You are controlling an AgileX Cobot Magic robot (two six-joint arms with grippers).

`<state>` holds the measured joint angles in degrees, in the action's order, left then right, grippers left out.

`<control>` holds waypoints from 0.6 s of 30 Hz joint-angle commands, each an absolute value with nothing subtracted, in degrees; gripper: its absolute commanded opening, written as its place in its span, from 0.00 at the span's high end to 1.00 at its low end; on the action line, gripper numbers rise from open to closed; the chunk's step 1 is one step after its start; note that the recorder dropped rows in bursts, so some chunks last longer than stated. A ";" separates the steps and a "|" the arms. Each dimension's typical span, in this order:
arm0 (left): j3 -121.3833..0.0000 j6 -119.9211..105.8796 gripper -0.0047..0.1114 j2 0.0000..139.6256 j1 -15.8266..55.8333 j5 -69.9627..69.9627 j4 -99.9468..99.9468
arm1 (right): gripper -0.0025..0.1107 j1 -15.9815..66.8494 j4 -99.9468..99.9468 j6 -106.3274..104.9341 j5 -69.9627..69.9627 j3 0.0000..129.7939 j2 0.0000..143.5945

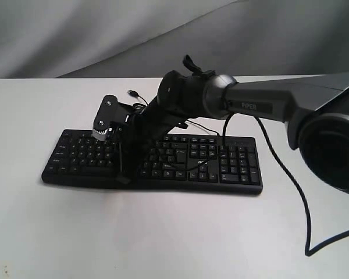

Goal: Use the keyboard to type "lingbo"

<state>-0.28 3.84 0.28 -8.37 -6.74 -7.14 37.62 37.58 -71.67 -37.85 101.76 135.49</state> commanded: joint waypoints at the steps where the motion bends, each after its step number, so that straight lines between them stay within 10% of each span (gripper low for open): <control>1: 0.00 3.96 0.96 0.00 -7.99 -6.24 -7.16 | 0.98 37.60 37.50 -71.53 -37.81 102.10 135.25; 18: 0.00 3.96 0.96 0.00 -7.99 -6.24 -7.16 | 0.98 37.60 36.63 -70.99 -35.66 103.45 134.44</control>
<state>-0.28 3.84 0.28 -8.37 -6.74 -7.14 37.62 36.69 -70.92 -36.81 101.90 135.10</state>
